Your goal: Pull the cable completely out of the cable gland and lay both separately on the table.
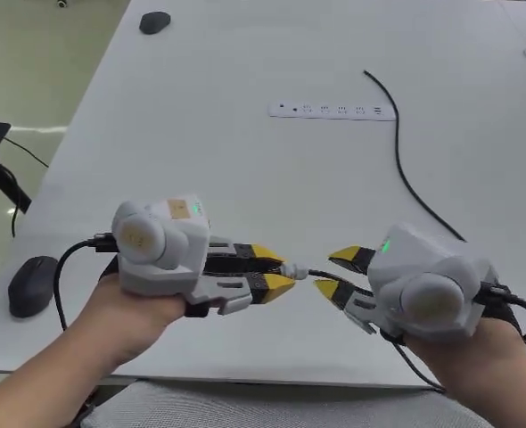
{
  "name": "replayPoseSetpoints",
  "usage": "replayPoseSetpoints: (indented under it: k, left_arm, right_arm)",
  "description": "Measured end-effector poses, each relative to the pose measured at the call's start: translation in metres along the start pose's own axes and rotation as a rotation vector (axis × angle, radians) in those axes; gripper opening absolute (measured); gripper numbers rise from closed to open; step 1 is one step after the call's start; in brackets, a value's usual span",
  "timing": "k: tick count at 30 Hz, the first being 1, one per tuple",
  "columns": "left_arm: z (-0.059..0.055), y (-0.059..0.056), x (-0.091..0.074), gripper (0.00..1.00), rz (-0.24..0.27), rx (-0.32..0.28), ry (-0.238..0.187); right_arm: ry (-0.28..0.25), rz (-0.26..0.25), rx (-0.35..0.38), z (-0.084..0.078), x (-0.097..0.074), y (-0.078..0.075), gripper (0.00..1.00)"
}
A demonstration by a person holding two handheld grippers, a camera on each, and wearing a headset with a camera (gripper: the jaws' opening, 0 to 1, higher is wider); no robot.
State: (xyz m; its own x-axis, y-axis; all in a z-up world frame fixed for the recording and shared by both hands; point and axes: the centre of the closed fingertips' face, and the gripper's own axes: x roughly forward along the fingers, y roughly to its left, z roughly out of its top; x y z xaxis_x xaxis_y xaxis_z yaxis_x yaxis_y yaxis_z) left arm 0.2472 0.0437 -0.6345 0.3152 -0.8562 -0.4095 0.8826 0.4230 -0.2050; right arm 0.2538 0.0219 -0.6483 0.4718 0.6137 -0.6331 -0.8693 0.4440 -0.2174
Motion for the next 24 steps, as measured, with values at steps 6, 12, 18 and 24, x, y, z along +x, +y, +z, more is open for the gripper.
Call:
replayPoseSetpoints:
  k: [6, 12, 18, 24]
  left_arm:
    - [0.0008, 0.0002, 0.0007, 0.15, -0.003, 0.000, -0.001]
    - [0.0009, 0.0005, 0.0017, 0.15, -0.010, -0.003, -0.002]
    - [0.0003, 0.0013, 0.0022, 0.15, -0.010, 0.001, 0.001]
    - [0.0021, 0.0037, 0.0024, 0.15, -0.007, 0.001, -0.007]
  right_arm:
    - [0.002, 0.001, -0.044, 0.0034, 0.0035, 0.0009, 0.11]
    - [-0.001, 0.003, -0.067, 0.0049, 0.0058, 0.0009, 0.07]
    - [-0.002, 0.012, -0.074, 0.0035, 0.0084, 0.0022, 0.03]
    - [-0.011, 0.000, -0.063, 0.0041, 0.0093, -0.0002, 0.01]
